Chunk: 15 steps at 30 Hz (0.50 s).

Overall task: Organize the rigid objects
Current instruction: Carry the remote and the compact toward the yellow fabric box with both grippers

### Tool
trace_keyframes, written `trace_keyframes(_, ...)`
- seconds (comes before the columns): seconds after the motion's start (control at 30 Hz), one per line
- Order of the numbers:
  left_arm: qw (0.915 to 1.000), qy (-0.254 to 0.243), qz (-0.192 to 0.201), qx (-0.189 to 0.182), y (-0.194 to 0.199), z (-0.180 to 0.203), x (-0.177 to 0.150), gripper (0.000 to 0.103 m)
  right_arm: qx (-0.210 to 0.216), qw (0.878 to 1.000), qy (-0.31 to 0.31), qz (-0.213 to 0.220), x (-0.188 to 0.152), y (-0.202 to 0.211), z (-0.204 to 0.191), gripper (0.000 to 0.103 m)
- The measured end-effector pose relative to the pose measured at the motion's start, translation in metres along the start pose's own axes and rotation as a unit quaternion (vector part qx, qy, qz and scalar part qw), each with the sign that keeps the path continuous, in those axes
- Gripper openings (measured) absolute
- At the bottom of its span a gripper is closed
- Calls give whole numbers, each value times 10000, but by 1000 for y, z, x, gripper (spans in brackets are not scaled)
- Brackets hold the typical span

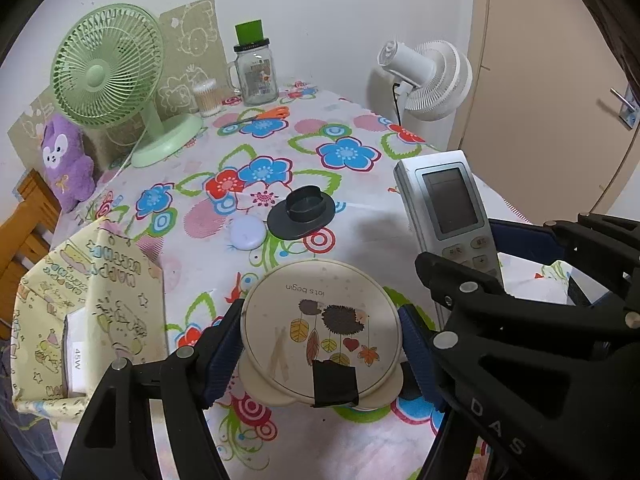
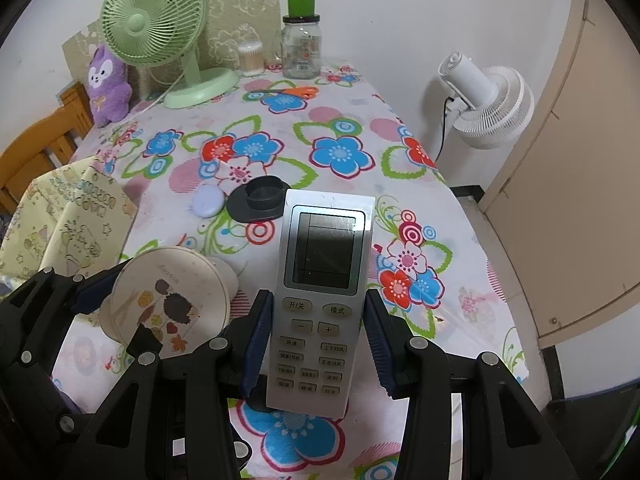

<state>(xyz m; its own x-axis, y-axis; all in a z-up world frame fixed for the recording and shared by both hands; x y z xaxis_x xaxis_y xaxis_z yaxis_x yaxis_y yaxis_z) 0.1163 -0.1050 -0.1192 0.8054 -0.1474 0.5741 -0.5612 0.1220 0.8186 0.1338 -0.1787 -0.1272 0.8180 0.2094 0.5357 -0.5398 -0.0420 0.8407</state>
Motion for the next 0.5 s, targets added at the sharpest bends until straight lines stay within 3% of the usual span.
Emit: trace_keyframes(0.5, 9998, 58, 115, 121, 36, -12, 1, 76, 107, 9997, 175, 160, 9, 34, -19, 48)
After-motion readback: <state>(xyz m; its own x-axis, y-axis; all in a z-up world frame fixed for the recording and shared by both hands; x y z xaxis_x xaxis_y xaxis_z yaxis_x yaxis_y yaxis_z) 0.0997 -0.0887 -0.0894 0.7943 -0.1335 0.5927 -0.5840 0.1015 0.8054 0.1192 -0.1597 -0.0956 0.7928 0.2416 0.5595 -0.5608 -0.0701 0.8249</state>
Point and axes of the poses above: each gripper's, at about its wrist camera, not at the fingertips, and y roughly against the way its jaws point, z to its right, x to its top, the point moved 7 cm from there along -y, roughly the way its jaws point, and after that the axes turned 5 degrees about -x, right-handed, at the moved point
